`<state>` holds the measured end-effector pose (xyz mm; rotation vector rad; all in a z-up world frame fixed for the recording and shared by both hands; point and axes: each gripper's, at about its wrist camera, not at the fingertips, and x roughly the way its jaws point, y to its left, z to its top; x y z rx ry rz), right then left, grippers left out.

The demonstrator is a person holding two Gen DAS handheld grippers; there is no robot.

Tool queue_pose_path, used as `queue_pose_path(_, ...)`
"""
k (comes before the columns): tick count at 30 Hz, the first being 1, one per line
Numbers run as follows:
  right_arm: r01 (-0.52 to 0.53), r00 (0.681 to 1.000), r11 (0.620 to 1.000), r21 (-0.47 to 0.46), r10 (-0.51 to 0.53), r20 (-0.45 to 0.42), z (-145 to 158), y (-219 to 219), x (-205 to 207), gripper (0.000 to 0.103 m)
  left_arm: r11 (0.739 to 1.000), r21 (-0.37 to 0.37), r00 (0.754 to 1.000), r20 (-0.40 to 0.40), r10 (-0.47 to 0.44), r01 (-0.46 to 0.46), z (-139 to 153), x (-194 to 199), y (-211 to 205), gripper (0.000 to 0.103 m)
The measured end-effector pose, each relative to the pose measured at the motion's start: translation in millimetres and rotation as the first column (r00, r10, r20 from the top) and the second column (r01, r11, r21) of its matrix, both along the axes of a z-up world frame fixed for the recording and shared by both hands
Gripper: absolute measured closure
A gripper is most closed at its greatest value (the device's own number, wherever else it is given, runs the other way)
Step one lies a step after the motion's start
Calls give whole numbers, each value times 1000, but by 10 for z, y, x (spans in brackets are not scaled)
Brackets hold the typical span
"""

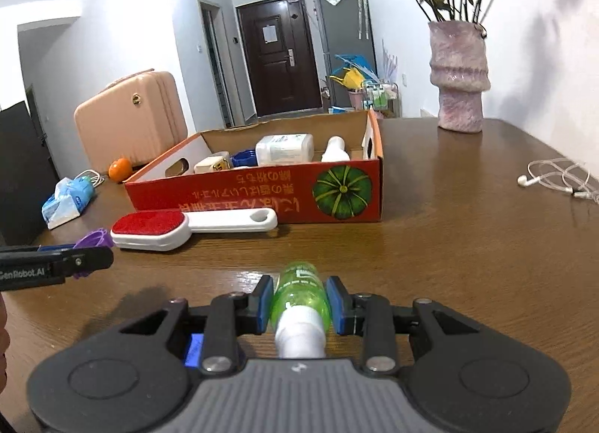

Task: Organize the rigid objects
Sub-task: 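Carry the spray bottle and purple cap into the box and open both tools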

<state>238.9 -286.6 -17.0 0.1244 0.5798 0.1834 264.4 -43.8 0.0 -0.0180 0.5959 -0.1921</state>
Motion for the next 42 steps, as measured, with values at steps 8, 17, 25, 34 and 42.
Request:
queue_pose_path(8, -25, 998, 991, -129, 17, -63, -199, 154, 95, 73, 1000, 5, 999, -44, -9, 10, -161, 73, 21, 49)
queue_pose_path(17, -54, 996, 986, -157, 42, -80, -242, 241, 324, 73, 1000, -1, 999, -52, -11, 11, -195, 164, 37, 48)
queue_pose_path(25, -48, 999, 987, -152, 46, -16, -72, 237, 385, 73, 998, 16, 998, 21, -56, 55, 12, 320, 27, 48)
queue_pose_path(34, -101, 992, 990, -99, 107, 63, 663, 99, 1351, 73, 996, 3, 996, 16, -88, 88, 401, 1477, 130, 49)
queue_pose_path(42, -175, 976, 956, -234, 137, -168, 272, 461, 2599, 73, 989, 142, 993, -116, -29, 46, 10, 2380, -25, 47)
